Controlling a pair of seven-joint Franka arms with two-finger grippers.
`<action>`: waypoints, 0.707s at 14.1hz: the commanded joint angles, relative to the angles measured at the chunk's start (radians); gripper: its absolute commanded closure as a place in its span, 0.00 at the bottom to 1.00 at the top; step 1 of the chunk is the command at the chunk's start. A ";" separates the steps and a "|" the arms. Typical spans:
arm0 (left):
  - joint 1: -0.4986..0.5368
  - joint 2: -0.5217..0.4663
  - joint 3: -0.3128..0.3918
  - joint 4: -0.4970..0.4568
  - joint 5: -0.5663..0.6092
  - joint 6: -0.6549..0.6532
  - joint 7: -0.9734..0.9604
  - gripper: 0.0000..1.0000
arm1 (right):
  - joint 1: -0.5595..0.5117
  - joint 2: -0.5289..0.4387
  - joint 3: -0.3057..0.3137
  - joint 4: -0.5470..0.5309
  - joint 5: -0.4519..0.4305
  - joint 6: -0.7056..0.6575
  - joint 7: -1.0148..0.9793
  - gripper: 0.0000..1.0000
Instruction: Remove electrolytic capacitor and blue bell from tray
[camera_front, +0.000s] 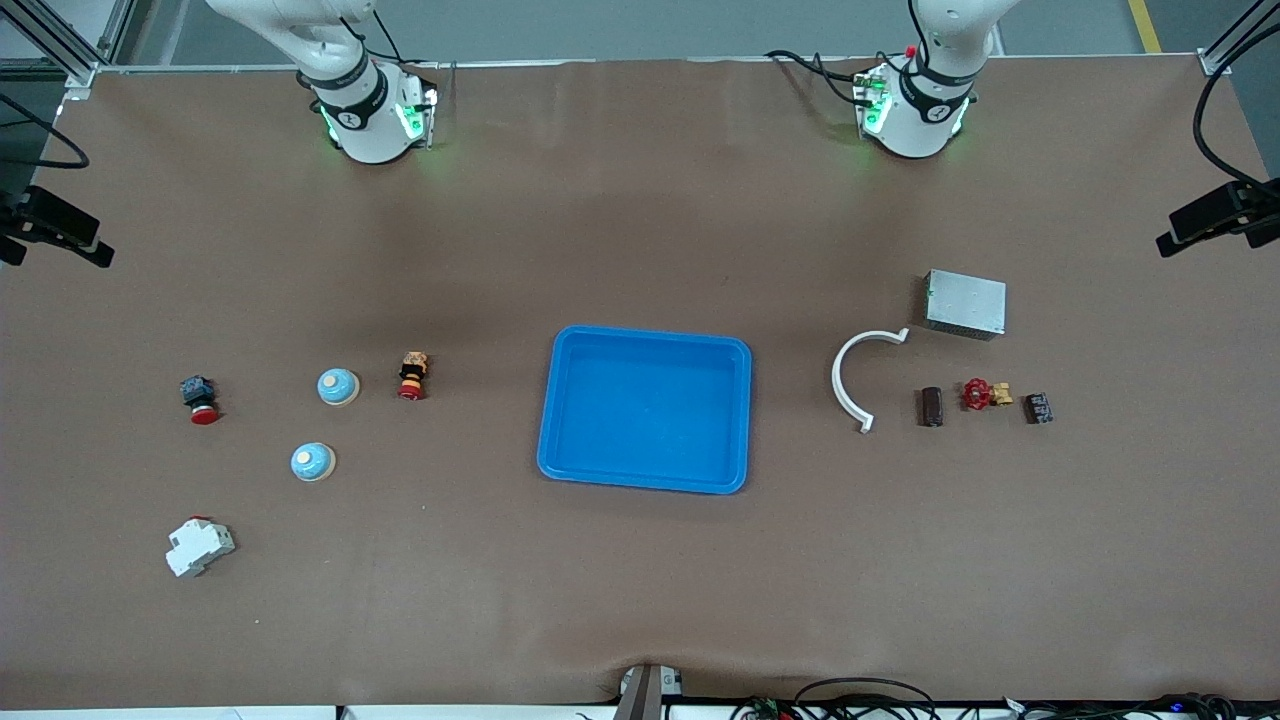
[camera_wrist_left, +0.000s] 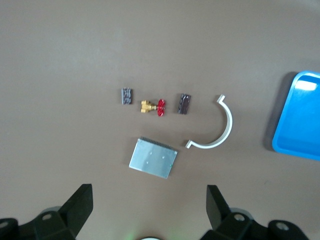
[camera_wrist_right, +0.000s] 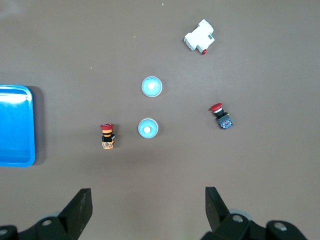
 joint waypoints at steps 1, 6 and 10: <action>-0.002 0.023 -0.006 0.035 -0.013 0.034 0.013 0.00 | -0.007 -0.021 0.006 -0.019 0.014 -0.006 0.015 0.00; 0.005 0.100 0.000 0.034 -0.001 0.100 0.015 0.00 | 0.005 -0.020 -0.001 -0.021 0.014 0.004 0.015 0.00; -0.001 0.102 -0.006 0.032 0.091 0.099 0.013 0.00 | 0.005 -0.017 -0.001 -0.030 0.014 0.022 0.015 0.00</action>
